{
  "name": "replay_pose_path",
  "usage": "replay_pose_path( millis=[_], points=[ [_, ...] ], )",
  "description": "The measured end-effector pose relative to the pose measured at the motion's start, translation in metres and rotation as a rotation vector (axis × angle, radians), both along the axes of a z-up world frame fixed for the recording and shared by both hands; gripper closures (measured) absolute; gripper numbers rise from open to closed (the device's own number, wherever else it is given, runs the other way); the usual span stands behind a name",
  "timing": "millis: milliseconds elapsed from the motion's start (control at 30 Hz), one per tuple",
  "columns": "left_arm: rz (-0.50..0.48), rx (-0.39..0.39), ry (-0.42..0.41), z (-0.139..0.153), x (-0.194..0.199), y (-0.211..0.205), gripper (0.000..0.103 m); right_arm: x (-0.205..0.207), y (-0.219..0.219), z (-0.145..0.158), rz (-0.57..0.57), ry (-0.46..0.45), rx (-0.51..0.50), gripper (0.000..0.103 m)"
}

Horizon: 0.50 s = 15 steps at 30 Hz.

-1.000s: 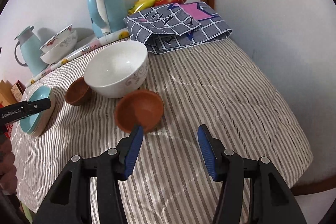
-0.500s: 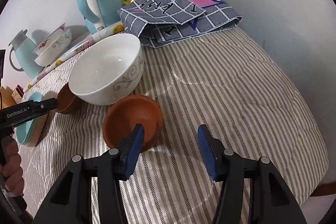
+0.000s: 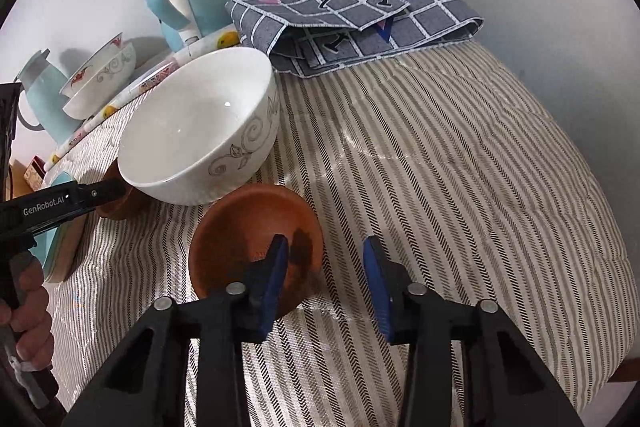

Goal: Organize plates and bowls
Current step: 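Close the left gripper on one brown bowl rim while the right grips the other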

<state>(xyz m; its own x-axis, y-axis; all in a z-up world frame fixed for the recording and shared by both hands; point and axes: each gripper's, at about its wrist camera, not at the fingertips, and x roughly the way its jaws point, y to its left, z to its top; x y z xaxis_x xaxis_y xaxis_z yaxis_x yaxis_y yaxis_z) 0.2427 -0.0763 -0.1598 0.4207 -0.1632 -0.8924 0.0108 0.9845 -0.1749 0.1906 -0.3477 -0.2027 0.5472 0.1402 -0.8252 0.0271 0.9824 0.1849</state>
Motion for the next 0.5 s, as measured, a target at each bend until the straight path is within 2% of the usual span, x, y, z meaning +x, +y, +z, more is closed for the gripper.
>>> replay_pose_path(
  millis=[67,300,500],
  points=[
    [0.001,-0.008,0.006,-0.0026,0.0015,-0.0007,0.067,0.0010,0.0015,-0.0002,0.006,-0.003,-0.006,0.067],
    [-0.009,-0.030,0.018,-0.0074,0.0043,-0.0012,0.082,0.0043,0.0054,-0.0018,0.024,-0.004,0.001,0.087],
    [-0.001,-0.028,0.023,-0.0066,0.0047,-0.0002,0.087,0.0030,0.0103,-0.0002,0.018,-0.015,-0.018,0.090]
  ],
)
